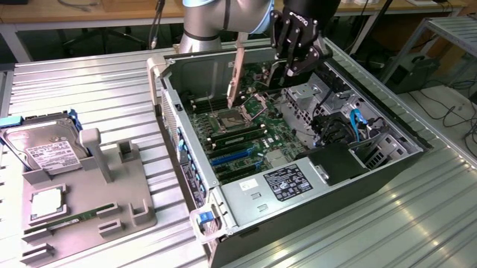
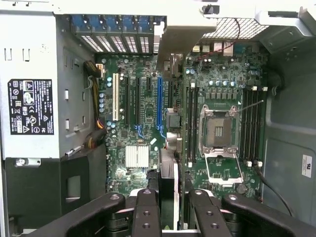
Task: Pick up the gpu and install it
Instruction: 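Insert the gpu into the slot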
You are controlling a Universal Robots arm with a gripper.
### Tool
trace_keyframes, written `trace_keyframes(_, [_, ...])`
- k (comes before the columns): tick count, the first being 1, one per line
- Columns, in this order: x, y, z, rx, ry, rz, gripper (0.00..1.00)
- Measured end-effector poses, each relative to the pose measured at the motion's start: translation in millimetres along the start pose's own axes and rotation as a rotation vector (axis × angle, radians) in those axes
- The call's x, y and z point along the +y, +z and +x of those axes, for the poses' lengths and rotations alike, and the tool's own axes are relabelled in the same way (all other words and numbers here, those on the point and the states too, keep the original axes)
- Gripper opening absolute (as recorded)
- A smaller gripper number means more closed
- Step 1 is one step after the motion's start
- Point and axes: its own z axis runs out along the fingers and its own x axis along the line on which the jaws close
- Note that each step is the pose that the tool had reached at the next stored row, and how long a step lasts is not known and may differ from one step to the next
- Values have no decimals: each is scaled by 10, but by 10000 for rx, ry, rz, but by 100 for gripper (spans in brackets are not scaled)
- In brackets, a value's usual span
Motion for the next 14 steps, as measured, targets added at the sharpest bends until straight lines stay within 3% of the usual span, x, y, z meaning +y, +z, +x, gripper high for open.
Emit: trace_keyframes(14, [0,56,1,1,-21,-1,28])
